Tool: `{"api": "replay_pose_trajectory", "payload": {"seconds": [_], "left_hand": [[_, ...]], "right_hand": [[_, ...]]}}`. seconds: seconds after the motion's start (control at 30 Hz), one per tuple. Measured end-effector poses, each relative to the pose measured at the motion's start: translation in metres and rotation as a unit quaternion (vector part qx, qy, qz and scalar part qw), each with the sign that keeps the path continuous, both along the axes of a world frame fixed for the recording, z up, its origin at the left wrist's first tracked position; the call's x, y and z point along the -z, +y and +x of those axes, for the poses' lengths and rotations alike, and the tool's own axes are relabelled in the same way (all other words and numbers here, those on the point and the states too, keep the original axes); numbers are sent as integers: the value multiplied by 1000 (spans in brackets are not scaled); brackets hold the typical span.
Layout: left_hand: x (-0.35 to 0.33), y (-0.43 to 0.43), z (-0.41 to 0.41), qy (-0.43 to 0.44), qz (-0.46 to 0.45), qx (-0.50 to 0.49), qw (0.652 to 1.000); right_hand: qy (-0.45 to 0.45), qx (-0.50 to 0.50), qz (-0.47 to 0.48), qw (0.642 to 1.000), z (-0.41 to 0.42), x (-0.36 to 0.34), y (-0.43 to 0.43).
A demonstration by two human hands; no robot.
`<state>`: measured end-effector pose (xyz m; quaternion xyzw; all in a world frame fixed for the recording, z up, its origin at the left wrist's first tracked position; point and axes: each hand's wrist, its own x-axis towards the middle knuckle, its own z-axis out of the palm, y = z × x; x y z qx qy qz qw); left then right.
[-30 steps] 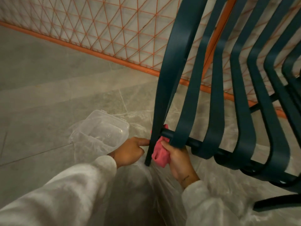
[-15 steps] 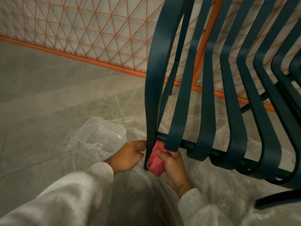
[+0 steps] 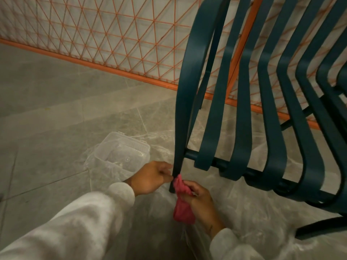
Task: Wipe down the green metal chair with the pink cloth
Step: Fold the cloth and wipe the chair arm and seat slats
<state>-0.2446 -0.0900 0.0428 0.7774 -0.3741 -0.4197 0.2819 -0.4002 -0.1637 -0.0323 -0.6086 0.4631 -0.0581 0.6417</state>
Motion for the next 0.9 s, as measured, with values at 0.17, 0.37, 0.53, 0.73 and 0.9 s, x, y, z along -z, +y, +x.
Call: {"api": "replay_pose_trajectory", "payload": {"seconds": [0.17, 0.37, 0.53, 0.73, 0.9], "left_hand": [[-20, 20, 16, 92, 136, 20, 986], [-66, 41, 32, 226, 90, -68, 968], [-88, 47, 20, 220, -36, -119, 967], [-98, 53, 17, 173, -159, -196, 952], [-100, 57, 24, 134, -194, -246, 940]], "right_hand": [[-61, -92, -14, 994, 8, -31, 20], [-189, -56, -95, 976, 22, -76, 34], [-237, -69, -146, 958, 33, -107, 39], [-260, -95, -212, 937, 47, -129, 35], [-228, -126, -253, 932, 56, -144, 32]]}}
